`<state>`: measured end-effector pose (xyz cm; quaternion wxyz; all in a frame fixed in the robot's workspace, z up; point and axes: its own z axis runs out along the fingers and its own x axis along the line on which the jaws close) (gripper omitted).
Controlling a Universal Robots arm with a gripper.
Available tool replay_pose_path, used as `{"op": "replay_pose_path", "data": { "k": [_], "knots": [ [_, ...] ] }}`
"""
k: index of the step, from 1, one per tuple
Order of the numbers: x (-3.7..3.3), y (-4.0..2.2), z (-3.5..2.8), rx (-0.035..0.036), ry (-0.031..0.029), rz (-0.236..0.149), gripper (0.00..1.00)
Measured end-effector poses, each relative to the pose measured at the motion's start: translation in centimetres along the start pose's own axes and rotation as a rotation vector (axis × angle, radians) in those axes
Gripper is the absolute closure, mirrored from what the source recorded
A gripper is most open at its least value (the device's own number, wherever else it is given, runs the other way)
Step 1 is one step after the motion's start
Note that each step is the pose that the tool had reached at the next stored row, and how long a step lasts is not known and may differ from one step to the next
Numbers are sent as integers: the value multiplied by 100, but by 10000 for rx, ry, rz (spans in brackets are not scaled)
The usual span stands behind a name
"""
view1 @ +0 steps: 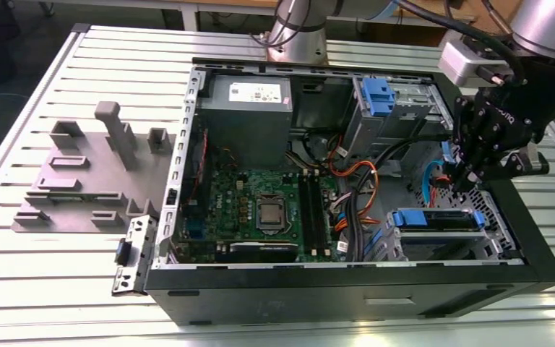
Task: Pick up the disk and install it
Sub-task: 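Insert the first disk wire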
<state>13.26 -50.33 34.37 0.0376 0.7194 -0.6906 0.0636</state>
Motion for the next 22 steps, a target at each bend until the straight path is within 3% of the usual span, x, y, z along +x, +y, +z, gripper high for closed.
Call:
{"op": "replay_pose_path", "data": {
  "k": [3, 14, 18, 20, 22],
  "knots": [
    [3, 21, -3, 107, -1, 17, 83],
    [211, 70, 32, 190, -17, 22, 83],
    [216, 149, 39, 335, -14, 42, 83],
    [219, 155, 45, 400, -11, 52, 83],
    [236, 156, 58, 422, -22, 54, 83]
  ]
}}
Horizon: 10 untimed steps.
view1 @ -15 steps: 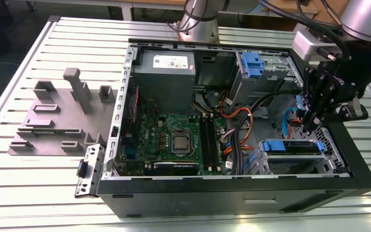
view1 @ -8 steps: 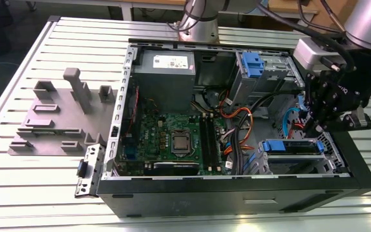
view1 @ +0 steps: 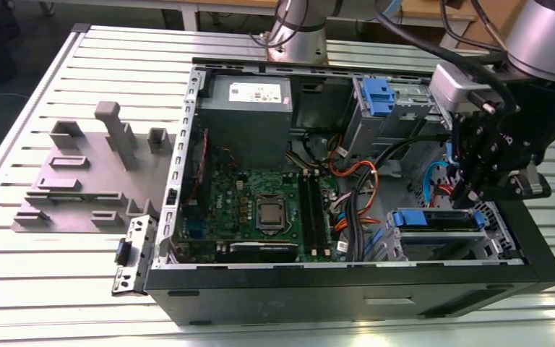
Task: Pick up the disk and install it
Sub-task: 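Insert the first disk wire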
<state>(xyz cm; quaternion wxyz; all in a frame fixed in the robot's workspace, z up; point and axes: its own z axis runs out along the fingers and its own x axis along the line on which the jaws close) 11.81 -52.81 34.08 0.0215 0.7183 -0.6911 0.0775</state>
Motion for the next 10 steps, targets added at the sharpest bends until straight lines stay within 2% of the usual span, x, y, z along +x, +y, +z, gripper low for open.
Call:
{"op": "replay_pose_path", "data": {
  "k": [3, 5, 6, 10],
  "knots": [
    [23, 3, 19, 4, -66, 7, 83],
    [41, 5, 28, 6, -144, 15, 83],
    [48, 7, 32, 7, -164, 15, 83],
    [54, 24, 51, 8, -175, 9, 83]
  ]
}}
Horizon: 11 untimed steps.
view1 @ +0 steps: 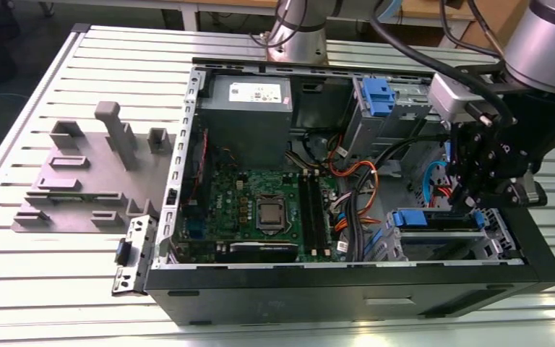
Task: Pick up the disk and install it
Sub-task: 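Insert the first disk wire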
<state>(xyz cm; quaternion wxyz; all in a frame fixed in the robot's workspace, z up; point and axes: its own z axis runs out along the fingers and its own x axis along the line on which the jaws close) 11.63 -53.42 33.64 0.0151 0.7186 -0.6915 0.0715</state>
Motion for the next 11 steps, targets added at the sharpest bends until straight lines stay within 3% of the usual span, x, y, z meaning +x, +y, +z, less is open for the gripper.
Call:
{"op": "replay_pose_path", "data": {
  "k": [11],
  "knots": [
    [5, 12, 27, 1, -9, -1, 83]
  ]
}}
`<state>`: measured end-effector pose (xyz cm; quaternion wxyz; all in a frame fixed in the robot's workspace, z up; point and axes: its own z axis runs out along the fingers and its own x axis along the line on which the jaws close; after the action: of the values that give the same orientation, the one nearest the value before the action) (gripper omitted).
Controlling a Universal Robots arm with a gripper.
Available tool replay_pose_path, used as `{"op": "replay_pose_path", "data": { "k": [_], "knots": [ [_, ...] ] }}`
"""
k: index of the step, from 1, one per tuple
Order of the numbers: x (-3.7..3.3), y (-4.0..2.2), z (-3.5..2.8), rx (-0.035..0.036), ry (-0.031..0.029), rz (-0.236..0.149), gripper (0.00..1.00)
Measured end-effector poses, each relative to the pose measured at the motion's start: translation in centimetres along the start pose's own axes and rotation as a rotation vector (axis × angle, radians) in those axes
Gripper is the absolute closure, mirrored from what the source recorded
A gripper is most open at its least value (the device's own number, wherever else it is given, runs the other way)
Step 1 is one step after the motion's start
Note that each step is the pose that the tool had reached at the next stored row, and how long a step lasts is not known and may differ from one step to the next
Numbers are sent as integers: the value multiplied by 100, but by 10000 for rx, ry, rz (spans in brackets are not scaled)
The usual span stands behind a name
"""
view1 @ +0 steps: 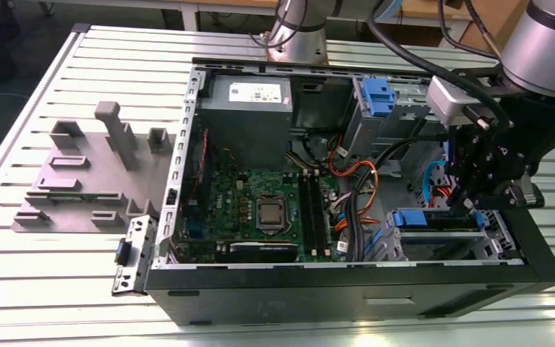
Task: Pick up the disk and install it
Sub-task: 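Insert the first disk wire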
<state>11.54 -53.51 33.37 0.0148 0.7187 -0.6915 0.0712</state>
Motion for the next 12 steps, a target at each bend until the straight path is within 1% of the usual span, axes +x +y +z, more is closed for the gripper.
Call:
{"op": "replay_pose_path", "data": {
  "k": [4, 12],
  "knots": [
    [13, 10, 8, 0, -1, -1, 83],
    [14, 10, 21, 0, -2, 2, 83]
  ]
}}
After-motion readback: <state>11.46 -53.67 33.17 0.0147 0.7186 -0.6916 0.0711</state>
